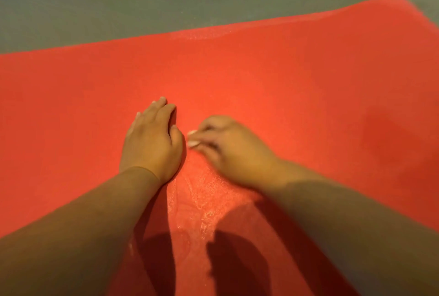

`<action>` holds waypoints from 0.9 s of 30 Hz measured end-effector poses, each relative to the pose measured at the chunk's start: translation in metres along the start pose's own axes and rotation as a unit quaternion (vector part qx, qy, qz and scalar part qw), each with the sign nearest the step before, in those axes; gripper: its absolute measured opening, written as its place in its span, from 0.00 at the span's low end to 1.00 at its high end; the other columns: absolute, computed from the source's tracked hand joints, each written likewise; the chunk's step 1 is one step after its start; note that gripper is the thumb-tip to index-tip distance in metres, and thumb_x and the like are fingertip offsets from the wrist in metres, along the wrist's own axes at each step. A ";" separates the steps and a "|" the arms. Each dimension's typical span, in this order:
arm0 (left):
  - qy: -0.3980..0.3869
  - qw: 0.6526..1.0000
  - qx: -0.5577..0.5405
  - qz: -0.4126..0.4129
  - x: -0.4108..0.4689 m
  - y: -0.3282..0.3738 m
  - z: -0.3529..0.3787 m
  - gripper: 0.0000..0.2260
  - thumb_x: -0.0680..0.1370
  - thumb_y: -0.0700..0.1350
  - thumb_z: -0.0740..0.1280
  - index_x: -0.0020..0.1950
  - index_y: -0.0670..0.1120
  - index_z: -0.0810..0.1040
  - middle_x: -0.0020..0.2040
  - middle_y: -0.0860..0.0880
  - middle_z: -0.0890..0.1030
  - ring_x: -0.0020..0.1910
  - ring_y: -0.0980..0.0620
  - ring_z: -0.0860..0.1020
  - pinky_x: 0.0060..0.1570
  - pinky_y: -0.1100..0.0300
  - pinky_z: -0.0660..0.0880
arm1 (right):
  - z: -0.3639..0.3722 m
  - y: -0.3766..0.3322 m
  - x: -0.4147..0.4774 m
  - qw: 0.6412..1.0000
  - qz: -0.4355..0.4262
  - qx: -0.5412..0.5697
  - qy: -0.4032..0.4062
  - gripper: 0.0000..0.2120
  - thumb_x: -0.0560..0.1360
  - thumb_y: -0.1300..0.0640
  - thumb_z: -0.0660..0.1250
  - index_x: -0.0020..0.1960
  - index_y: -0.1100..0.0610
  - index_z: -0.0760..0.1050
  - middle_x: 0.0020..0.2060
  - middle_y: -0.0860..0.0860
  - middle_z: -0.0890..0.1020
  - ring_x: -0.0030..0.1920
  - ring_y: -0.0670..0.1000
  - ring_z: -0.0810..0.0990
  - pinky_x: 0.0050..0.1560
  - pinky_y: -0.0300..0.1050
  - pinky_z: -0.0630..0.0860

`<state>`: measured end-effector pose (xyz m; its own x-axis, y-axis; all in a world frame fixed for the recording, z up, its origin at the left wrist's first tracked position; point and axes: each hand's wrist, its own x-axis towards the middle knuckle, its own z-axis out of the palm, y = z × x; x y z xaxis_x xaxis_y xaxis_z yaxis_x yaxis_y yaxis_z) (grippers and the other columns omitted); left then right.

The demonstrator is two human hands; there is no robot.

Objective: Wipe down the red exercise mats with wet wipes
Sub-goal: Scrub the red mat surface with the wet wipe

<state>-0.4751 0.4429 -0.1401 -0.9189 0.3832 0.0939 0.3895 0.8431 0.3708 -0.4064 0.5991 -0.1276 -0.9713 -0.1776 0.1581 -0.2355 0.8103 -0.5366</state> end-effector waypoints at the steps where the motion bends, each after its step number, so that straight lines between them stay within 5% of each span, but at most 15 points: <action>1: -0.001 1.000 0.000 0.000 0.000 0.000 0.000 0.21 0.77 0.41 0.58 0.71 0.45 0.69 0.76 0.46 0.63 0.75 0.49 0.59 0.75 0.51 0.52 | -0.016 0.020 0.004 0.999 0.035 -0.016 0.012 0.09 0.76 0.60 0.65 0.54 0.56 0.81 0.52 0.53 0.80 0.54 0.52 0.76 0.57 0.41 0.69; 3: -0.001 1.000 0.004 -0.006 0.001 -0.002 0.001 0.22 0.79 0.43 0.57 0.73 0.46 0.67 0.77 0.46 0.60 0.76 0.50 0.56 0.75 0.52 0.50 | -0.056 0.075 0.009 0.974 0.187 -0.098 0.088 0.11 0.76 0.62 0.63 0.54 0.59 0.82 0.53 0.58 0.81 0.55 0.56 0.77 0.56 0.41 0.67; 6: 0.000 1.000 0.021 -0.015 0.005 -0.002 0.002 0.23 0.80 0.45 0.56 0.75 0.46 0.63 0.78 0.46 0.58 0.77 0.49 0.54 0.76 0.52 0.48 | -0.086 0.122 0.010 0.887 0.384 -0.168 0.195 0.13 0.77 0.61 0.61 0.55 0.64 0.80 0.53 0.64 0.81 0.55 0.60 0.78 0.57 0.46 0.68; 10: -0.009 0.999 0.039 -0.028 0.010 -0.002 0.002 0.24 0.80 0.47 0.54 0.77 0.47 0.60 0.78 0.46 0.56 0.77 0.50 0.52 0.75 0.52 0.47 | -0.013 0.044 0.032 0.969 0.207 -0.081 0.105 0.12 0.75 0.64 0.61 0.53 0.58 0.81 0.53 0.55 0.80 0.55 0.54 0.76 0.56 0.34 0.64; 13: -0.013 0.998 0.052 -0.026 0.013 -0.004 0.002 0.24 0.80 0.47 0.54 0.77 0.45 0.59 0.78 0.47 0.55 0.77 0.51 0.52 0.75 0.53 0.46 | 0.017 -0.004 0.027 0.999 0.016 -0.028 0.017 0.09 0.76 0.60 0.64 0.53 0.56 0.81 0.49 0.53 0.79 0.53 0.53 0.76 0.56 0.44 0.70; 16: -0.014 0.998 0.056 -0.025 0.016 -0.005 0.002 0.25 0.80 0.47 0.53 0.77 0.46 0.58 0.78 0.48 0.54 0.77 0.52 0.51 0.75 0.53 0.45 | -0.029 0.053 0.036 0.991 0.089 -0.083 0.050 0.11 0.74 0.63 0.64 0.55 0.58 0.81 0.49 0.56 0.81 0.52 0.55 0.77 0.54 0.39 0.67; 20: -0.019 0.998 0.062 -0.022 0.020 -0.005 0.004 0.25 0.80 0.48 0.53 0.77 0.47 0.57 0.79 0.48 0.53 0.77 0.52 0.50 0.75 0.54 0.45 | -0.092 0.131 0.036 0.900 0.338 -0.226 0.158 0.12 0.77 0.62 0.60 0.52 0.68 0.80 0.50 0.67 0.80 0.54 0.64 0.76 0.56 0.51 0.69; 23: -0.023 0.998 0.062 -0.020 0.027 -0.005 0.004 0.25 0.80 0.48 0.52 0.78 0.47 0.56 0.79 0.49 0.52 0.77 0.53 0.50 0.75 0.54 0.44 | -0.051 0.090 0.055 0.931 0.278 -0.191 0.137 0.12 0.77 0.60 0.60 0.52 0.63 0.80 0.51 0.62 0.80 0.54 0.60 0.76 0.56 0.46 0.68; 27: -0.022 0.998 0.063 -0.011 0.031 -0.009 0.005 0.25 0.80 0.48 0.53 0.77 0.46 0.57 0.79 0.49 0.53 0.77 0.53 0.51 0.74 0.54 0.44 | 0.018 0.007 0.049 0.995 0.053 -0.051 0.060 0.10 0.76 0.59 0.63 0.52 0.55 0.82 0.49 0.54 0.78 0.52 0.54 0.76 0.56 0.45 0.70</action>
<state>-0.5065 0.4494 -0.1449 -0.9250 0.3774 0.0451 0.3761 0.8916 0.2524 -0.4562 0.5865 -0.1383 -0.9779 -0.0254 0.2076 -0.1222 0.8748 -0.4689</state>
